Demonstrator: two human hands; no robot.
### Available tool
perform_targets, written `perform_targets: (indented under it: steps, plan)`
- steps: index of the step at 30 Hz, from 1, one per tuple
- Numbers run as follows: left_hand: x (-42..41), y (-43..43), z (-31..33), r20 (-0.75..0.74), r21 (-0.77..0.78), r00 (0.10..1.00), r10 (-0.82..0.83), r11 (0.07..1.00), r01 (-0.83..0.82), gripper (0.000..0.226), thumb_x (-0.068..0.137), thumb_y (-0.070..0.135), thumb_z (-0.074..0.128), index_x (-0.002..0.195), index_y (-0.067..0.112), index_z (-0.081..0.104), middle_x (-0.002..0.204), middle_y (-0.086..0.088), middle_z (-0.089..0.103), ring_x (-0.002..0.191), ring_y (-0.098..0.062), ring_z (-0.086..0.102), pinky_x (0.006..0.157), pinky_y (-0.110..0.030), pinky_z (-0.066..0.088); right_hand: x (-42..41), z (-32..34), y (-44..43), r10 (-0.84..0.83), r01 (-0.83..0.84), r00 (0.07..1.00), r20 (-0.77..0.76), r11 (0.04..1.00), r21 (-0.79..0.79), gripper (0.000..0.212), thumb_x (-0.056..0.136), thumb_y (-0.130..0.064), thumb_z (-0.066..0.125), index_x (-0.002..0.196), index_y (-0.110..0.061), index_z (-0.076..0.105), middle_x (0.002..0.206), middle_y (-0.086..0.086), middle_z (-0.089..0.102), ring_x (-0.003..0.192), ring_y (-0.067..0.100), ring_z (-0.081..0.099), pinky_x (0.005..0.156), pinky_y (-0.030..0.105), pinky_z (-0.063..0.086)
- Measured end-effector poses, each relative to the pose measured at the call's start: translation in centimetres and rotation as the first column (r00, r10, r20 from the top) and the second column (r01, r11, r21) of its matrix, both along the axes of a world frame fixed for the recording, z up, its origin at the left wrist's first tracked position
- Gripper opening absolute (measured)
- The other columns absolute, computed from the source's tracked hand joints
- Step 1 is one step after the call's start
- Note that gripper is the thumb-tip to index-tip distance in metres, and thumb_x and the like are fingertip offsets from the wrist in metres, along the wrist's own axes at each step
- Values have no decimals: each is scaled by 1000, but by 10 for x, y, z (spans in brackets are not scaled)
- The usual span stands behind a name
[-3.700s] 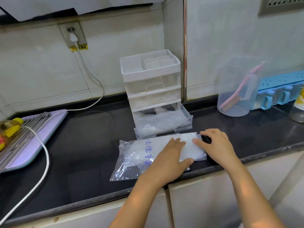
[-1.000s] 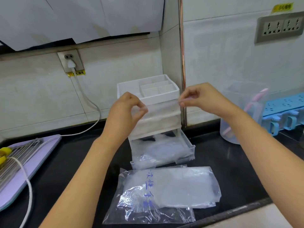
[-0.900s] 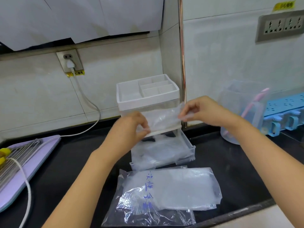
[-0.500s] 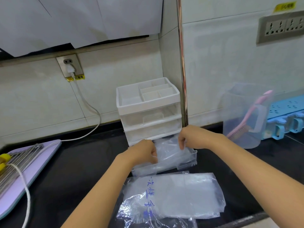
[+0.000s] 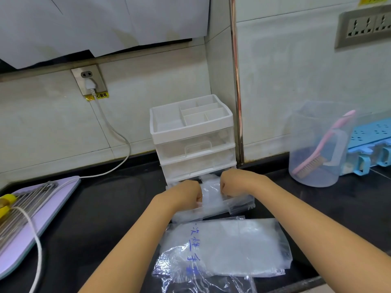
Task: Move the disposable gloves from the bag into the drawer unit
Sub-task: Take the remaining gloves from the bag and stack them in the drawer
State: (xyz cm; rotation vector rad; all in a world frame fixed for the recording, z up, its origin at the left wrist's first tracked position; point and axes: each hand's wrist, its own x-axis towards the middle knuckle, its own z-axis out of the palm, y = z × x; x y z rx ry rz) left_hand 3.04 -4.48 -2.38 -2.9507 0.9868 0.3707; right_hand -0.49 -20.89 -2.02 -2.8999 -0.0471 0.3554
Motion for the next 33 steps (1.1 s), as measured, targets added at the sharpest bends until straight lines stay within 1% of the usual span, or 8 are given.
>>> perform_targets:
  steps: [6,10,16,20,23,26,30,33]
  plan:
    - [3,5,12,-225,-152,970,88,980,-125,39,95,46,50,94,11,68,86,4,65,71,-11,57,76,-26,48,9,-11,7,-62,56,994,-92,996,-68,34,94,-28,50,123,-11,58,120,7,61,106,25,60,93,36,49]
    - [4,-14,10,-226,-397,966,124,894,-207,30,99,27,46,99,5,66,90,-2,65,70,-13,60,74,-28,52,5,-9,12,-106,97,989,-99,991,-92,34,92,-38,56,114,-11,59,97,5,61,85,21,60,82,31,50]
    - [-7,-32,-8,-95,-210,994,57,975,-76,25,91,9,53,111,6,68,112,-10,67,100,-21,59,86,-26,44,7,-5,22,-20,16,999,-25,987,-162,30,95,-23,51,118,-5,61,92,9,62,77,18,51,83,28,40]
    - [-7,-34,-7,-107,-71,989,106,991,-114,29,94,7,46,117,7,64,119,-12,63,110,-29,57,97,-30,41,2,-9,14,22,-19,996,-88,999,41,34,96,-13,47,128,-3,53,108,12,58,94,21,52,87,31,43]
    - [-3,-31,-4,-123,104,977,175,981,-163,22,95,14,46,113,8,58,113,-13,59,94,-28,51,92,-36,45,1,-8,12,4,9,983,-183,997,74,45,100,-17,43,143,-8,37,137,12,46,121,28,47,103,36,37]
    - [4,-24,-5,-125,191,968,219,962,-193,34,97,15,46,130,6,51,118,-12,54,91,-22,43,88,-34,44,6,-4,15,10,-17,968,-250,1000,-26,50,99,-19,46,147,-10,32,146,10,38,127,29,42,98,34,37]
    - [14,-22,-10,-106,276,960,261,935,-223,40,95,14,48,135,12,49,108,-3,48,89,-22,45,76,-28,39,22,-5,20,-50,-28,962,-269,960,-278,41,96,-11,48,137,-8,45,116,9,50,93,23,47,76,29,39]
    - [13,-21,-9,-124,268,952,279,933,-239,42,96,17,50,138,13,47,117,-6,50,99,-24,50,82,-30,42,27,1,27,-88,7,971,-224,941,-339,41,96,-21,52,134,-6,49,120,11,51,96,24,48,84,31,43]
